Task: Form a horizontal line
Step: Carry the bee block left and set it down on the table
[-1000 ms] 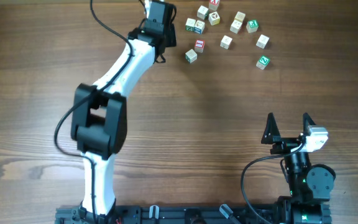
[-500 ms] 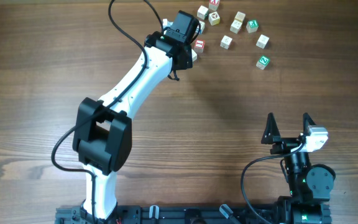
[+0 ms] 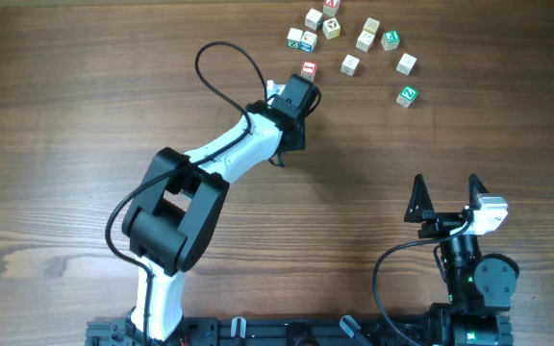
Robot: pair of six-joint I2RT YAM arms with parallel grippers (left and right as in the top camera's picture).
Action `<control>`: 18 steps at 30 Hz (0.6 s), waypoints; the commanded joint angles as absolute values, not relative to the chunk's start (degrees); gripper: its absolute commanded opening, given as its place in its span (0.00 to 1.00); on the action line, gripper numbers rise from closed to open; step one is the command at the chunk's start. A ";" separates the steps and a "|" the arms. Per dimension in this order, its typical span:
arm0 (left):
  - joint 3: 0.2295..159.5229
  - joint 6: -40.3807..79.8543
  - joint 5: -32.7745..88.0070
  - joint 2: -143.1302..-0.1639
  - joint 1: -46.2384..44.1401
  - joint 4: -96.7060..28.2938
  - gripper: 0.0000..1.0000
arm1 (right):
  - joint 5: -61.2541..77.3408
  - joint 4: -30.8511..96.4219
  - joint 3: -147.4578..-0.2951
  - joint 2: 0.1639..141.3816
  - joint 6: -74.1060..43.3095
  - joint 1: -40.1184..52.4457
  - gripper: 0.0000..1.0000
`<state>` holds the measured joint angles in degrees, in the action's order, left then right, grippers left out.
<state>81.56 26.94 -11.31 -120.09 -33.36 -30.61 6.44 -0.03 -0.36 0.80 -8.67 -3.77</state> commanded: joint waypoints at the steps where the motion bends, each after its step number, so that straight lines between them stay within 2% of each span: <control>1: 80.44 27.44 -12.10 -119.26 -33.12 -29.69 0.27 | 7.35 -0.40 -0.30 0.60 -7.66 -3.55 1.00; 4: 80.44 27.42 -12.10 -119.26 -33.17 -29.52 0.27 | 7.35 -0.40 -0.30 0.60 -7.66 -3.55 1.00; 10: 80.44 27.44 -12.12 -119.26 -33.12 -29.30 0.39 | 7.35 -0.40 -0.30 0.60 -7.64 -3.55 1.00; 18: 80.47 27.44 -12.10 -119.26 -33.12 -29.41 0.45 | 7.35 -0.40 -0.30 0.60 -7.64 -3.55 1.00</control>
<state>81.14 27.14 -11.33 -120.07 -33.36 -29.52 6.44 -0.03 -0.36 0.80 -8.67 -3.77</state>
